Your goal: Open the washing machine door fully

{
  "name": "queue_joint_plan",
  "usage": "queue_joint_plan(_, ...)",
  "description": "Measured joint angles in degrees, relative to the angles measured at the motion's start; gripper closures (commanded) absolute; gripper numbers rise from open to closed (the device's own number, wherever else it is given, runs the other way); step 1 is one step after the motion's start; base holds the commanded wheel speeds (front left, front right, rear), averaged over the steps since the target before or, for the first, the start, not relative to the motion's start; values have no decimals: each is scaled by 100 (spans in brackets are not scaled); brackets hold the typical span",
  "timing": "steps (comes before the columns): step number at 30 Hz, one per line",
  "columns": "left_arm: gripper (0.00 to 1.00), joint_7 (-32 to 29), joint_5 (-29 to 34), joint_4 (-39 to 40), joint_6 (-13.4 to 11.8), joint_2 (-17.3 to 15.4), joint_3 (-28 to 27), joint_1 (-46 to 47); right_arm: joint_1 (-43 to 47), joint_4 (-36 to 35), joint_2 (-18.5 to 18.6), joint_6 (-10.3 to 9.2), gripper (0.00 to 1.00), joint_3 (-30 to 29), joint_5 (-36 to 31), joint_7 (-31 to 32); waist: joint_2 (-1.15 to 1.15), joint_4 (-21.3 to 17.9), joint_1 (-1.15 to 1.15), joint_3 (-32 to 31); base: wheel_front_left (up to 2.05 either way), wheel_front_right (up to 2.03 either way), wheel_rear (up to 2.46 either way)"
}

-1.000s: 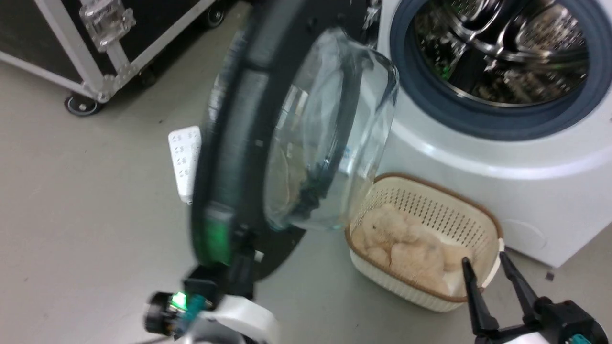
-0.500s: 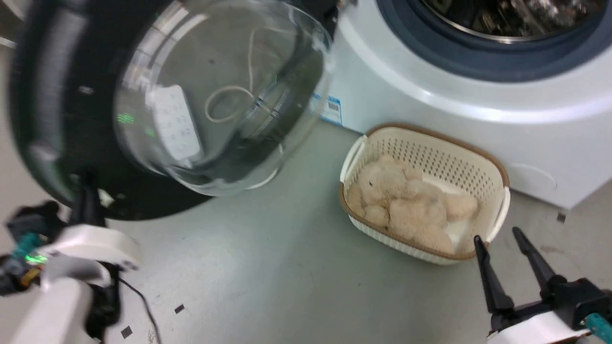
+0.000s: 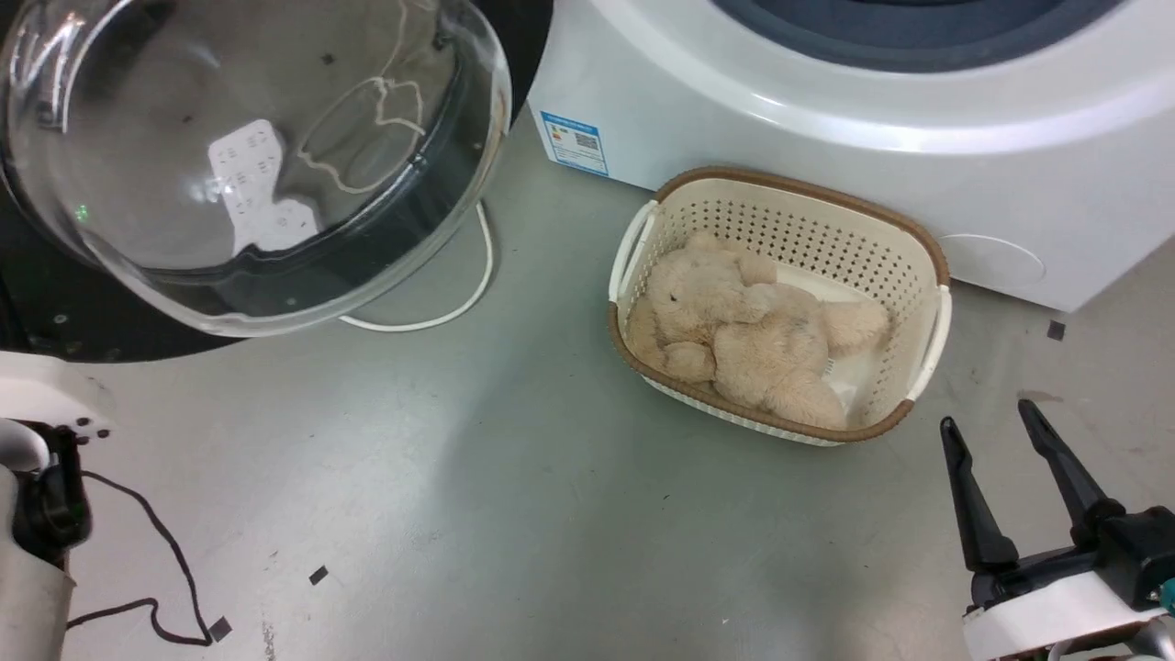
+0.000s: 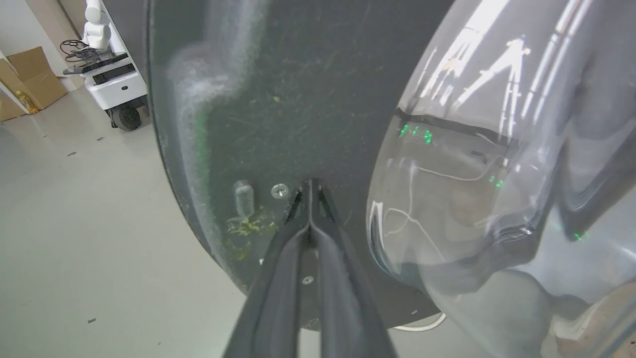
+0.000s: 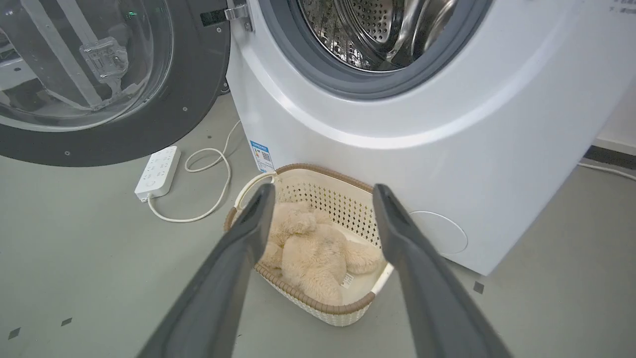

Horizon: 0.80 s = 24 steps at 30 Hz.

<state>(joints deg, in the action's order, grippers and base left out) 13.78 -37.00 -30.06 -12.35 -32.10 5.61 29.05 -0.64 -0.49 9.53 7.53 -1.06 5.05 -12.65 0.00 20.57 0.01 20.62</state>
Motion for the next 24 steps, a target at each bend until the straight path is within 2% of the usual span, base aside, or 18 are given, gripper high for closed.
queue_joint_plan(7,100,70,223,-212,166,-11,-38,57,-39,38,-18,0,0,-107,7,-18,0,-76,-1,-170,0,0,0)
queue_joint_plan(11,100,92,746,435,245,123,-25,-65,-89,66,-101,0,0,-216,4,-87,0,-130,-1,-392,0,0,0)
queue_joint_plan(15,100,92,1201,1332,294,502,44,-593,-101,58,-244,0,0,-346,-18,-165,0,-238,-2,-695,0,0,0)
queue_joint_plan(16,100,97,1374,1903,298,839,104,-1074,-96,9,-371,0,0,-447,-98,-185,0,-378,-2,-943,0,0,0)
queue_joint_plan(18,100,97,1371,2207,327,1068,116,-1404,-85,-86,-447,0,0,-509,-155,-207,0,-509,-3,-1096,0,0,0)
queue_joint_plan(23,100,98,1535,2613,407,1325,233,-1984,9,-339,-554,0,0,-589,-232,-209,0,-826,-2,-1363,0,0,0)
queue_joint_plan(24,100,98,1583,2721,413,1479,249,-2208,115,-383,-584,0,0,-560,-310,-208,0,-993,-2,-1475,0,0,0)
